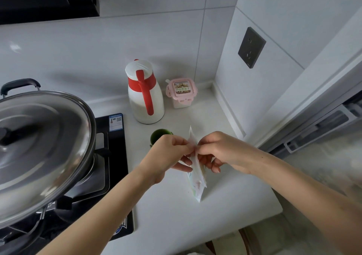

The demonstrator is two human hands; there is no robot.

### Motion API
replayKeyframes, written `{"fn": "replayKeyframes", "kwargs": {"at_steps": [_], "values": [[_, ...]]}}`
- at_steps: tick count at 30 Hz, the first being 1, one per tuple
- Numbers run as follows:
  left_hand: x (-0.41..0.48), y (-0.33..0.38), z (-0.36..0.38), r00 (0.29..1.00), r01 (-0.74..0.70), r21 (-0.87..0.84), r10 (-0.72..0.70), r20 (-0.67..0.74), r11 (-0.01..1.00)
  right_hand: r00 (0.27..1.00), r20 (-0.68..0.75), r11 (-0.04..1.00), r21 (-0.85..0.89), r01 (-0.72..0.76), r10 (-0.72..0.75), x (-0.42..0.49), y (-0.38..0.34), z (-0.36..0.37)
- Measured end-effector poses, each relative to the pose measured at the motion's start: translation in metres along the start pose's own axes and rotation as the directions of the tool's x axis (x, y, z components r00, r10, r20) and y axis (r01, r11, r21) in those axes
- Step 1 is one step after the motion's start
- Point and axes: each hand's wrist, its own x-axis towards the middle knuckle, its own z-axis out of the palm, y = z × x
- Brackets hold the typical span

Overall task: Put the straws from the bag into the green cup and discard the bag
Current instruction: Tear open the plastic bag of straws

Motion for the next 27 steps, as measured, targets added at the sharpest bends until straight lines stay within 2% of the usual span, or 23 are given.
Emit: {"fn": "replayKeyframes", "kwargs": {"at_steps": [7,11,15,19,22,27], "values": [[-0.003,0.003,-0.001,1.0,0.013,0.04,-0.013,-0.003,0.999,0.996,0.093,0.997,0.078,-0.006,-0.001,-0.003,0.003,-0.003],[-0.004,0.005,0.002,1.0,0.002,0.085,-0.001,-0.01,0.996,1.0,0.013,0.999,-0.034,0.003,-0.003,-0.004,-0.002,0.003],[-0.006,0.005,0.008,0.996,-0.04,0.213,0.055,-0.064,0.976,0.997,-0.068,0.994,-0.102,0.032,-0.039,-0.004,-0.003,0.008],[-0.01,0.002,0.015,0.977,-0.121,0.432,0.185,-0.11,0.894,0.988,-0.151,0.996,-0.084,0.009,-0.021,-0.005,0.001,0.009],[-0.011,0.001,0.015,0.96,-0.173,0.504,0.259,-0.106,0.846,0.977,-0.214,0.995,-0.1,0.003,-0.025,-0.008,0.001,0.008],[-0.013,0.001,0.005,0.963,-0.173,0.618,0.263,-0.056,0.767,0.95,-0.306,0.987,-0.163,0.01,-0.06,-0.011,0.005,-0.004]]}}
